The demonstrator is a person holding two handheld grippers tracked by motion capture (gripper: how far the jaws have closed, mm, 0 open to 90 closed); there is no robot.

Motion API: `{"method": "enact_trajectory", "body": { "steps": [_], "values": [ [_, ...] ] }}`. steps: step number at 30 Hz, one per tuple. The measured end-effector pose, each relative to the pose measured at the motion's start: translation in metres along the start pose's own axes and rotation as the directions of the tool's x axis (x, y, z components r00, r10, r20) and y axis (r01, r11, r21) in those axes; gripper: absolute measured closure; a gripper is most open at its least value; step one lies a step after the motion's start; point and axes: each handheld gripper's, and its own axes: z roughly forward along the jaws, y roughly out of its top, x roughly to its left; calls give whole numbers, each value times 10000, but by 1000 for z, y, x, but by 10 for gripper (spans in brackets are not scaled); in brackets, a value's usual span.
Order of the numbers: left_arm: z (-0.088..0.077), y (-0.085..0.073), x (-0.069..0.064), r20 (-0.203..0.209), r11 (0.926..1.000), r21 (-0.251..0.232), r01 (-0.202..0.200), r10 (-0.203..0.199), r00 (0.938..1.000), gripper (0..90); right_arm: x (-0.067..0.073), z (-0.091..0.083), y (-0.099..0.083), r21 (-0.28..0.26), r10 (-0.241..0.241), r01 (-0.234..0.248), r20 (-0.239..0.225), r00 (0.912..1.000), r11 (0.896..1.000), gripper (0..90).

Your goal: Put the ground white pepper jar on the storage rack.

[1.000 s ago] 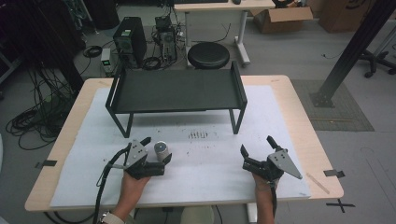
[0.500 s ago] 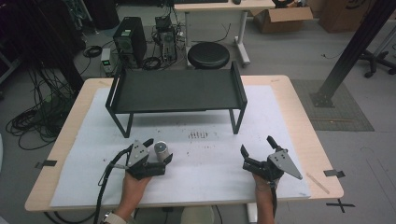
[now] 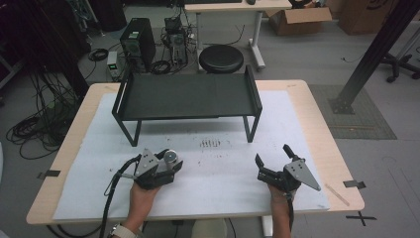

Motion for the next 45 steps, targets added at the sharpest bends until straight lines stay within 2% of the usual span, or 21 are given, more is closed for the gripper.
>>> {"method": "enact_trajectory", "body": {
  "steps": [3, 6, 9, 20, 24, 26, 35, 45],
  "values": [
    [0, 0, 0, -11, 10000, 11, -5, 5, 10000, 400, 0, 0, 0, -2, 0, 0, 0, 10000, 10000, 0],
    [0, 0, 2, 48, 9998, -43, 210, -210, 9998, 445, 0, 0, 0, 17, -3, 3, -3, 10000, 10000, 0],
    [0, 0, 3, 43, 9998, -90, 162, -162, 9999, 486, 0, 0, 0, 10, 0, 0, 1, 10000, 10000, 0],
    [0, 0, 3, 54, 9999, -98, 45, -45, 10000, 490, 0, 0, 0, 11, 10, -10, -4, 10000, 10000, 0],
    [-1, 0, 4, 90, 9999, -107, 119, -118, 9999, 492, 0, 0, 0, 4, 14, -14, -11, 10000, 10000, 0],
    [-1, 1, 5, 105, 9994, -219, 270, -268, 9996, 492, 0, 0, 0, -3, 28, -28, -12, 10000, 10000, 0],
    [-9, 6, 12, -38, 9988, -443, 224, -226, 9997, 493, 0, 0, 0, -2, 37, -37, -18, 10000, 10000, 0],
    [-20, 17, 15, 7, 9968, -765, 220, -221, 9998, 493, -1, 0, 0, 10, 54, -54, -26, 10000, 10000, 0]
  ]
}}
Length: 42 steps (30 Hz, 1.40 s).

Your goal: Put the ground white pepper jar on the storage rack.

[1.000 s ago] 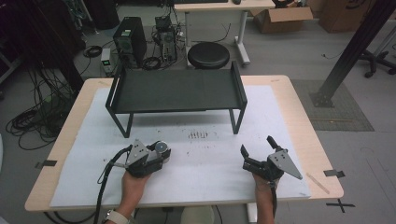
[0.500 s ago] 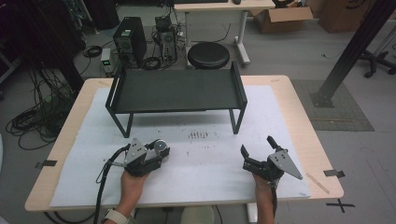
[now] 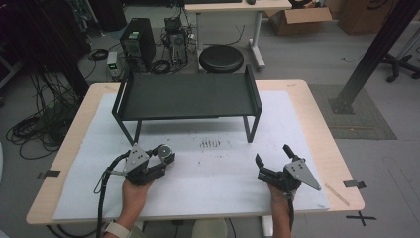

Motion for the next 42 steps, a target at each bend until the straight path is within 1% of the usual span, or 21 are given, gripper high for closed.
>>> {"method": "enact_trajectory", "body": {
  "steps": [7, 11, 14, 19, 33, 38, 41, 42],
  "values": [
    [-6, 9, 3, 49, 9997, -240, 84, -83, 10000, 492, 0, 0, 0, 2, 12, -12, 1, 10000, 10000, 0],
    [-9, 15, 4, 41, 9995, -319, 1, 1, 10000, 492, 0, 0, 0, 5, 10, -10, -3, 10000, 10000, 0],
    [-11, 21, 3, 69, 9989, -460, 24, -20, 10000, 493, 0, 0, 0, -1, 24, -24, -4, 10000, 10000, 0],
    [-13, 27, 1, 129, 9986, -523, -51, 58, 9999, 492, -1, 0, 0, -28, 39, -39, -7, 10000, 10000, 0],
    [-17, 52, 0, 257, 9961, -872, -167, 190, 9995, 492, 0, 0, 0, -30, 34, -34, -21, 10000, 10000, 0],
    [-17, 58, 0, 365, 9956, -931, -107, 141, 9992, 492, -1, -1, 0, -71, 72, -72, -15, 10000, 9999, 0],
    [-17, 61, 1, 373, 9957, -911, -194, 229, 9990, 492, -1, 0, 0, -55, 54, -54, -16, 10000, 10000, 0],
    [-17, 62, 1, 390, 9955, -934, -166, 203, 9990, 492, -1, 0, 0, -55, 54, -54, -16, 10000, 10000, 0]
  ]
}}
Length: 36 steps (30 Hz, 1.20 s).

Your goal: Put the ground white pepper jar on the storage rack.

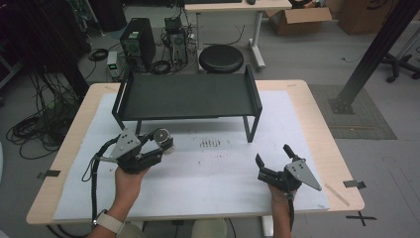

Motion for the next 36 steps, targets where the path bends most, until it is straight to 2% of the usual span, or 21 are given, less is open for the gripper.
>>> {"method": "enact_trajectory", "body": {
  "steps": [26, 33, 36],
  "values": [
    [12, 45, 5, 387, 9989, -432, -168, 185, 9991, 492, -1, 0, 0, -36, 71, -71, -18, 10000, 10000, 0],
    [16, 59, 8, 391, 9983, -505, -284, 303, 9988, 493, -1, -1, 0, -42, 106, -106, -24, 9999, 9999, 0],
    [18, 65, 11, 344, 9979, -608, -217, 238, 9991, 493, -1, -1, 0, -41, 123, -123, -26, 9999, 9999, 0]
  ]
}}
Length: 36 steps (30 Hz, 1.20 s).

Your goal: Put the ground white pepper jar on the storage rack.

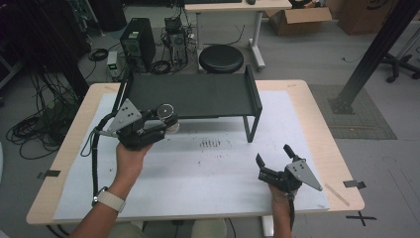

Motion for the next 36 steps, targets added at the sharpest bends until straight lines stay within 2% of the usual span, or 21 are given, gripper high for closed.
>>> {"method": "enact_trajectory", "body": {
  "steps": [14, 23, 36],
  "values": [
    [12, 19, 13, -133, 10000, -99, 7, -8, 9999, 492, -1, 0, 0, -43, 74, -74, -17, 10000, 10000, 0],
    [26, 28, 20, -86, 9998, -56, 179, -179, 9998, 492, -1, -1, 0, -70, 111, -111, -27, 9999, 9999, 0],
    [53, 42, 26, -60, 9998, 120, 158, -157, 9999, 492, -2, -1, 0, -148, 187, -188, -54, 9998, 9997, 0]
  ]
}}
